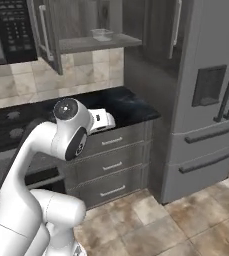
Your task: Retrieve the tupperware and aluminum foil from the cabinet and place them on the dining counter near the plate with tomato and chicken drumstick to prepare for storing leftovers.
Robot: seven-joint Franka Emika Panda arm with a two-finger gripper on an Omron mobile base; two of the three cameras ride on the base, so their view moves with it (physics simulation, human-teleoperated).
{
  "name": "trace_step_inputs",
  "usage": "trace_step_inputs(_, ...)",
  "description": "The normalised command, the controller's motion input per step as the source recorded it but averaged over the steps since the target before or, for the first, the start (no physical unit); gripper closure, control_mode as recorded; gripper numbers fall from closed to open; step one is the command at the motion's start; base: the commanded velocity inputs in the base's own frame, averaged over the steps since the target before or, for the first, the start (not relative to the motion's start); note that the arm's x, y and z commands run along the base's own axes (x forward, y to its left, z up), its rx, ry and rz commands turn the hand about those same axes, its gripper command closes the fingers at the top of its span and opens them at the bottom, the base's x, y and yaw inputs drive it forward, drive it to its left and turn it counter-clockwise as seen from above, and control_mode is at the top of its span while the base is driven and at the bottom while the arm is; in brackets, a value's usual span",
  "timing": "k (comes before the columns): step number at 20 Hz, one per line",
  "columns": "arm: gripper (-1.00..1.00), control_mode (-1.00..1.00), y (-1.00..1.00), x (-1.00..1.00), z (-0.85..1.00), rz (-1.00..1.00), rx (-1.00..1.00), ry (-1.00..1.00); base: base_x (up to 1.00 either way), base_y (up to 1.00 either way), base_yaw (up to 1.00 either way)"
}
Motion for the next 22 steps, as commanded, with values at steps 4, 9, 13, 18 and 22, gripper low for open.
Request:
trace_step_inputs(4, -1.00, 1.00, 0.00, 0.00, 0.00, 0.00, 0.00, 0.00, 0.42, -1.00, 0.45)
trace_step_inputs(9, -1.00, 1.00, 0.00, 0.00, 0.00, 0.00, 0.00, 0.00, 0.42, -0.91, 0.47)
trace_step_inputs(13, -1.00, 1.00, 0.00, 0.00, 0.00, 0.00, 0.00, 0.00, 0.42, -0.84, 0.45)
trace_step_inputs(18, -1.00, 1.00, 0.00, 0.00, 0.00, 0.00, 0.00, 0.00, 0.45, -0.30, 0.37)
trace_step_inputs(22, -1.00, 1.00, 0.00, 0.00, 0.00, 0.00, 0.00, 0.00, 0.43, 0.11, 0.30)
